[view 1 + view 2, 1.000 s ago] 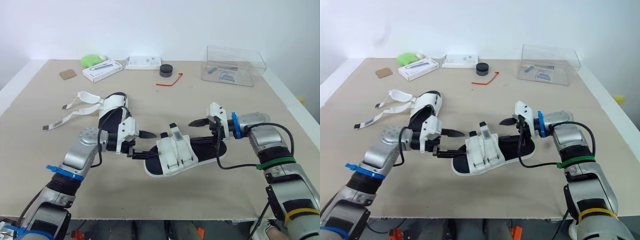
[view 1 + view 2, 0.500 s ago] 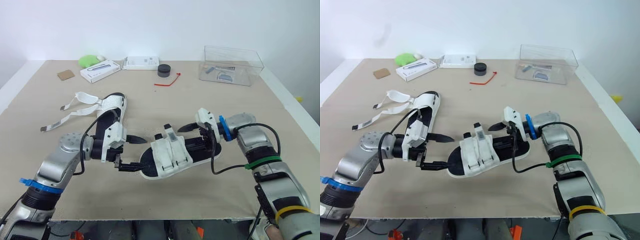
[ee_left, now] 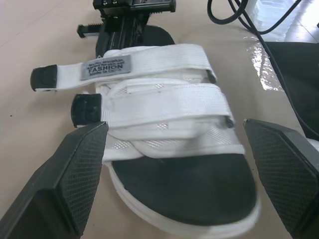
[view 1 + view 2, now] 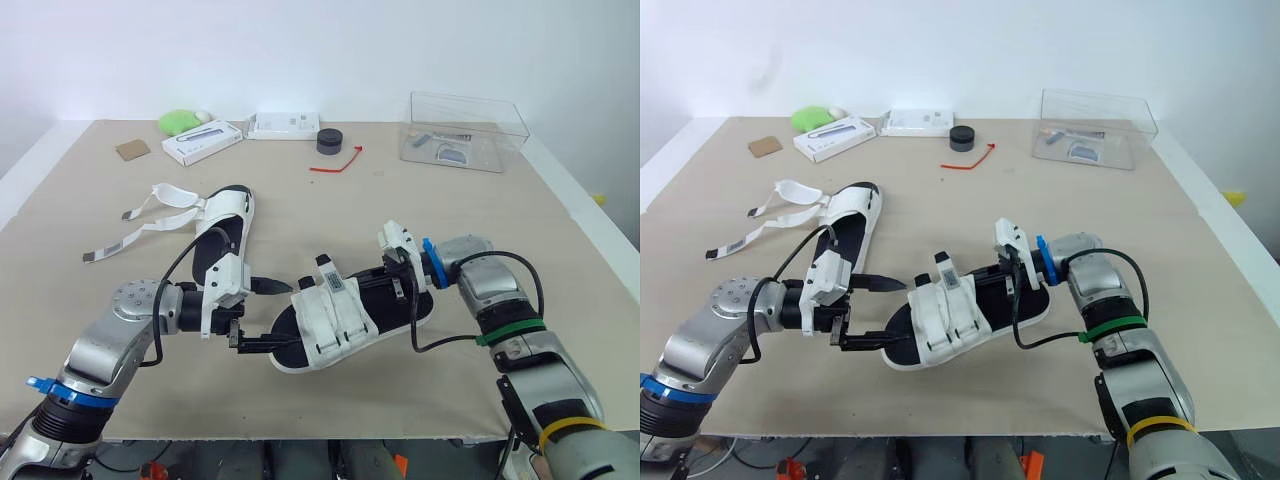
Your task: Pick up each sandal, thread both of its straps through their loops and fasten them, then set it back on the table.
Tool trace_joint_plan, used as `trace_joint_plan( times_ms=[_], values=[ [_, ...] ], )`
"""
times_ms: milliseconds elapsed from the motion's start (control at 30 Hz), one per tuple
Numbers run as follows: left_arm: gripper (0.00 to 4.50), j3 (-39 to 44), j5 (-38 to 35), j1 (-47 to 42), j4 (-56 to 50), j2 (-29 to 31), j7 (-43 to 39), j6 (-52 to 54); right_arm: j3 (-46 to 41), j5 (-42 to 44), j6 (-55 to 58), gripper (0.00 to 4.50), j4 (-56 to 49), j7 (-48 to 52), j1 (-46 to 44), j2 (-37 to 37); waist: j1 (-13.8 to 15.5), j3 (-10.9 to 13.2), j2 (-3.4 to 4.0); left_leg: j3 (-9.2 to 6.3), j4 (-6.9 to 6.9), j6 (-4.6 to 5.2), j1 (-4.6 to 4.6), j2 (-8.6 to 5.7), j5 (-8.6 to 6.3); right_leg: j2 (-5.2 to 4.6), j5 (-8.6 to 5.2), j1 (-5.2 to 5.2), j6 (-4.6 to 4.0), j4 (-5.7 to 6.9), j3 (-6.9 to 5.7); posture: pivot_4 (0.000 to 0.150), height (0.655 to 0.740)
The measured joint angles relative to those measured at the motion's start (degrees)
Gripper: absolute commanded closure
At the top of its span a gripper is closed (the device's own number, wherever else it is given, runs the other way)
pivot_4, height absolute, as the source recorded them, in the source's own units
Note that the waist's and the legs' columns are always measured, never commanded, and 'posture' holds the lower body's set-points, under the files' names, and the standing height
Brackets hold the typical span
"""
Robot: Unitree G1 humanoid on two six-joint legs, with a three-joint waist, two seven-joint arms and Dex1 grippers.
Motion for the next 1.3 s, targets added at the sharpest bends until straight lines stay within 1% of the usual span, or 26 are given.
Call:
trace_joint_plan(
  times_ms=[33, 133, 167, 233, 267, 300, 333, 400, 433, 467, 500, 533, 567, 667, 700, 900, 1033, 1067, 1200, 1233, 1300],
  values=[
    [0.00, 0.0, 0.0, 0.0, 0.0, 0.0, 0.0, 0.0, -0.5, 0.5, 0.8, 4.39, -0.4, -0.6, 0.1, 0.1, 0.0, 0.0, 0.00, -0.01, 0.00, -0.02, -0.01, 0.00, 0.01, 0.00, 0.00, 0.00, 0.00, 0.01, 0.00, 0.150, 0.7400],
    [0.00, 0.3, 0.1, -1.0, 1.0, -0.2, 0.9, -0.4, -5.7, 3.8, 7.6, 4.39, -4.5, -8.5, 0.6, 1.5, 0.0, 0.0, 0.00, -0.05, 0.00, -0.31, -0.01, 0.00, 0.07, -0.01, 0.02, 0.00, 0.01, 0.04, -0.02, 0.150, 0.7400],
    [0.00, 1.0, 0.3, -2.4, 1.8, -0.9, 2.2, -0.7, -9.6, 4.9, 9.9, 4.39, -5.6, -15.2, 0.5, 3.3, 0.0, 0.0, -0.01, -0.06, 0.01, -0.45, -0.01, 0.00, 0.12, -0.01, 0.06, 0.00, 0.03, 0.04, -0.04, 0.150, 0.7400],
    [0.00, 1.9, 0.4, -3.0, 2.4, -1.4, 3.8, -1.0, -14.0, 6.2, 12.3, 4.39, -6.4, -23.3, 0.3, 4.8, 0.0, 0.0, 0.00, -0.04, 0.00, -0.48, -0.01, -0.02, 0.13, -0.02, 0.07, 0.00, 0.05, 0.04, -0.01, 0.150, 0.7400],
    [0.00, 2.1, 0.8, -3.3, 3.1, -1.7, 5.2, -1.0, -17.3, 6.4, 13.0, 4.39, -7.0, -30.4, 0.2, 6.3, 0.0, 0.0, 0.00, -0.04, 0.00, -0.48, -0.02, -0.02, 0.14, -0.03, 0.08, 0.00, 0.06, 0.06, 0.00, 0.150, 0.7400],
    [0.00, 2.3, 1.5, -3.8, 4.6, -2.8, 7.4, -0.9, -21.4, 6.2, 13.0, 4.39, -7.7, -39.7, 0.0, 7.6, 0.0, 0.0, 0.00, -0.04, 0.00, -0.51, -0.03, -0.06, 0.15, -0.06, 0.09, -0.02, 0.07, 0.08, 0.03, 0.150, 0.7400],
    [0.00, 2.5, 1.8, -4.0, 5.1, -3.4, 8.6, -0.9, -22.9, 5.9, 12.8, 4.39, -8.1, -43.6, -0.1, 8.0, 0.1, 0.0, 0.00, -0.05, 0.00, -0.53, -0.04, -0.07, 0.16, -0.06, 0.09, -0.02, 0.08, 0.08, 0.03, 0.150, 0.7400],
    [0.00, 3.5, 2.7, -4.9, 7.5, -5.9, 13.4, -0.4, -27.3, 3.4, 11.7, 4.39, -10.5, -56.8, 0.4, 8.5, 0.4, 0.0, 0.00, -0.23, -0.01, -0.59, -0.16, -0.18, 0.18, -0.13, 0.08, -0.03, 0.14, 0.07, -0.01, 0.150, 0.7400],
    [0.00, 4.0, 3.1, -5.1, 7.9, -6.5, 15.0, -0.3, -28.5, 2.5, 11.5, 4.39, -11.5, -60.7, 1.2, 8.5, 0.4, 0.0, -0.01, -0.25, -0.01, -0.63, -0.18, -0.19, 0.15, -0.14, 0.06, -0.03, 0.17, 0.06, -0.02, 0.150, 0.7400],
    [0.00, 4.6, 3.6, -5.5, 8.2, -7.7, 17.4, -0.2, -30.6, 1.1, 11.4, 4.39, -13.7, -66.8, 3.2, 8.8, 0.4, 0.0, -0.01, -0.32, -0.01, -0.66, -0.22, -0.21, 0.11, -0.17, 0.04, -0.02, 0.21, 0.03, -0.03, 0.150, 0.7400],
    [0.00, 4.7, 3.7, -5.6, 8.3, -8.0, 18.1, -0.2, -31.3, 0.7, 11.4, 4.39, -14.1, -68.6, 3.9, 9.1, 0.3, 0.0, -0.01, -0.32, -0.02, -0.67, -0.24, -0.23, 0.07, -0.18, 0.02, -0.04, 0.24, 0.02, -0.03, 0.150, 0.7400],
    [0.00, 4.7, 4.4, -6.0, 8.3, -9.2, 19.9, -0.1, -32.6, 0.1, 11.7, 4.39, -15.7, -72.9, 5.6, 10.1, 0.2, 0.0, 0.00, -0.31, -0.04, -0.66, -0.25, -0.23, 0.03, -0.19, 0.01, -0.05, 0.25, 0.01, 0.00, 0.150, 0.7400],
    [0.00, 4.3, 4.8, -6.5, 8.0, -12.0, 22.5, 0.1, -33.7, -0.9, 12.0, 4.39, -17.2, -78.0, 8.0, 12.1, 0.1, 0.0, 0.01, -0.31, -0.04, -0.67, -0.26, -0.23, -0.01, -0.21, 0.00, -0.04, 0.26, -0.02, 0.03, 0.150, 0.7400],
    [0.00, 1.9, 5.2, -6.6, 6.7, -14.3, 24.1, 1.0, -34.1, -1.4, 13.1, 4.39, -17.2, -82.2, 9.7, 14.0, -0.4, 0.0, 0.03, -0.04, -0.07, -0.65, -0.29, -0.21, -0.04, -0.18, 0.01, -0.25, 0.27, 0.04, 0.19, 0.150, 0.7400],
    [0.00, 0.8, 5.2, -7.0, 6.3, -15.2, 24.6, 1.4, -34.0, -1.6, 13.3, 4.39, -17.1, -83.8, 9.7, 14.1, -0.6, 0.0, 0.04, 0.10, -0.07, -0.70, -0.40, -0.21, -0.01, -0.14, 0.02, -0.51, 0.28, 0.18, 0.36, 0.150, 0.7400],
    [0.00, 0.6, 4.6, -7.5, 6.3, -15.3, 24.6, 1.5, -33.7, -2.5, 12.4, 4.39, -14.3, -85.5, 8.3, 12.4, -0.6, 0.0, 0.04, 0.08, -0.06, -0.66, -0.38, -0.19, 0.11, 0.01, 0.04, -0.52, 0.29, 0.23, 0.52, 0.150, 0.7400],
    [0.00, 0.1, 1.9, -7.3, 4.2, -13.6, 19.1, 1.6, -33.6, -2.8, 11.7, 4.39, -11.8, -86.0, 7.5, 11.3, -0.6, 0.0, 0.04, 0.16, -0.05, -0.65, -0.37, -0.21, 0.14, 0.01, 0.07, -0.52, 0.33, 0.23, 0.53, 0.150, 0.7400],
    [0.00, -0.6, 0.5, -7.1, 3.1, -11.7, 15.5, 2.1, -33.0, -2.8, 11.5, 4.39, -10.8, -85.6, 6.8, 10.9, -0.7, 0.0, 0.04, 0.20, -0.04, -0.65, -0.35, -0.21, 0.14, 0.02, 0.08, -0.52, 0.35, 0.22, 0.57, 0.150, 0.7400],
    [0.00, -0.7, -3.2, -6.8, 1.8, -9.2, 9.9, 4.9, -32.4, -2.4, 11.3, 4.39, -10.0, -84.2, 5.8, 10.6, -1.3, 0.0, 0.04, 0.18, -0.04, -0.65, -0.35, -0.20, 0.14, 0.03, 0.08, -0.52, 0.35, 0.22, 0.56, 0.150, 0.7400],
    [0.00, -0.7, -3.3, -6.8, 1.7, -8.9, 9.4, 5.1, -32.3, -2.1, 11.2, 4.11, -10.0, -84.0, 5.8, 10.6, -1.3, 0.0, 0.04, 0.18, -0.04, -0.65, -0.35, -0.20, 0.14, 0.04, 0.08, -0.52, 0.35, 0.22, 0.56, 0.150, 0.7400],
    [0.00, -0.9, -3.5, -6.8, 1.7, -7.9, 7.8, 5.1, -32.2, -1.3, 10.9, 3.38, -9.5, -82.9, 5.6, 10.6, -1.4, 0.0, 0.04, 0.18, -0.04, -0.65, -0.35, -0.19, 0.14, 0.05, 0.08, -0.52, 0.35, 0.22, 0.56, 0.150, 0.7400]
  ],
)
